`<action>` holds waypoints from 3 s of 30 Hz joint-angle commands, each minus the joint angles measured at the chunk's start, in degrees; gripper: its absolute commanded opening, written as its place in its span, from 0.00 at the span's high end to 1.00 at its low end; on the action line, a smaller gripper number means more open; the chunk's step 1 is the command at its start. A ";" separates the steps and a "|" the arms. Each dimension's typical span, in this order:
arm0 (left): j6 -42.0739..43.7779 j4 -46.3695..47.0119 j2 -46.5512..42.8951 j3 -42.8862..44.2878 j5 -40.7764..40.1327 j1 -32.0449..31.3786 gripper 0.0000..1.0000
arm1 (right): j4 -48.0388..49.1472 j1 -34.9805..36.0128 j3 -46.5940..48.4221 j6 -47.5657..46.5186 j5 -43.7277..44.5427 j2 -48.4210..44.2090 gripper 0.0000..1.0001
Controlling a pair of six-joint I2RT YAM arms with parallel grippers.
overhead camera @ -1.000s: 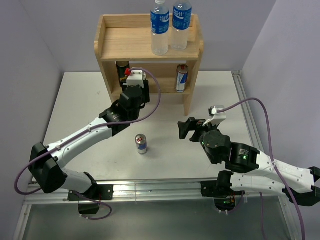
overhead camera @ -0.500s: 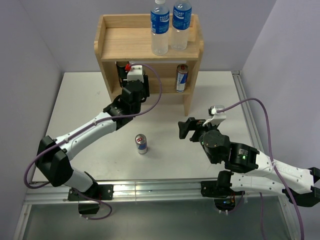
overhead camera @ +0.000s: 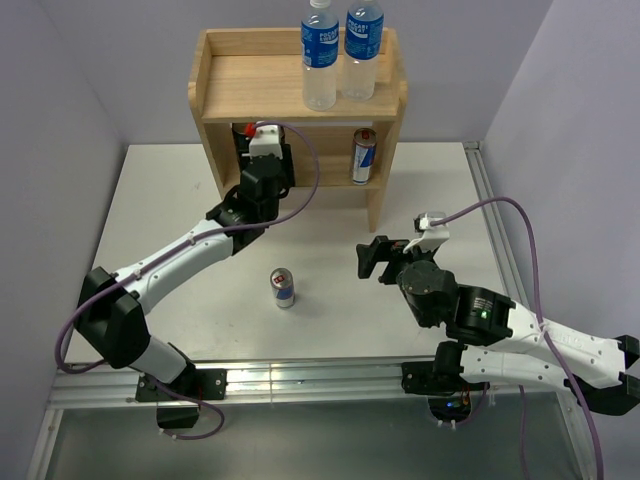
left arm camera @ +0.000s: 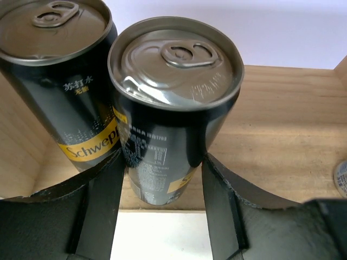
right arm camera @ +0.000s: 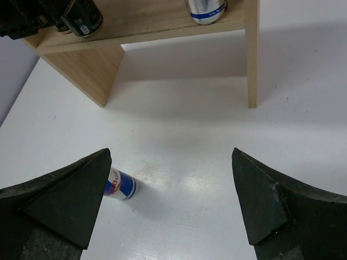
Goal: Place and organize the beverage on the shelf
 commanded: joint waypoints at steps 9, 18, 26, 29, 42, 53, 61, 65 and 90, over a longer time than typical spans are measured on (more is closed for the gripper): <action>-1.81 7.49 0.75 2.26 2.00 2.25 1.00 | 2.57 -0.53 -0.81 0.27 0.30 0.67 0.01; -3.74 7.93 1.20 1.21 2.97 2.34 1.00 | 2.93 -0.53 -0.98 0.01 -0.05 1.02 0.01; -4.10 8.11 1.46 -0.29 2.53 2.34 1.00 | 3.37 -0.62 -0.99 -0.17 -0.14 0.84 0.01; -4.71 7.32 1.72 -0.38 2.88 2.34 0.99 | 3.37 -0.62 -0.81 -0.26 -0.14 0.93 0.01; -5.59 5.73 1.11 -2.92 4.64 2.34 0.54 | 3.19 -0.62 -0.55 -0.26 -0.05 0.67 0.01; -5.59 6.17 -0.12 -4.86 5.78 2.17 0.28 | 2.66 -0.62 -0.72 0.27 0.03 -0.12 0.01; -5.68 5.29 -0.30 -5.21 5.69 1.91 0.23 | 2.58 -0.62 -0.81 0.45 0.12 -0.12 0.01; -5.68 4.06 -1.61 -5.47 5.08 0.85 0.19 | 2.75 -0.53 -1.07 0.45 0.21 -0.21 0.01; -25.53 -31.26 -23.75 -20.32 1.82 -13.64 0.08 | 2.84 -0.62 -1.25 0.89 0.47 -1.27 0.01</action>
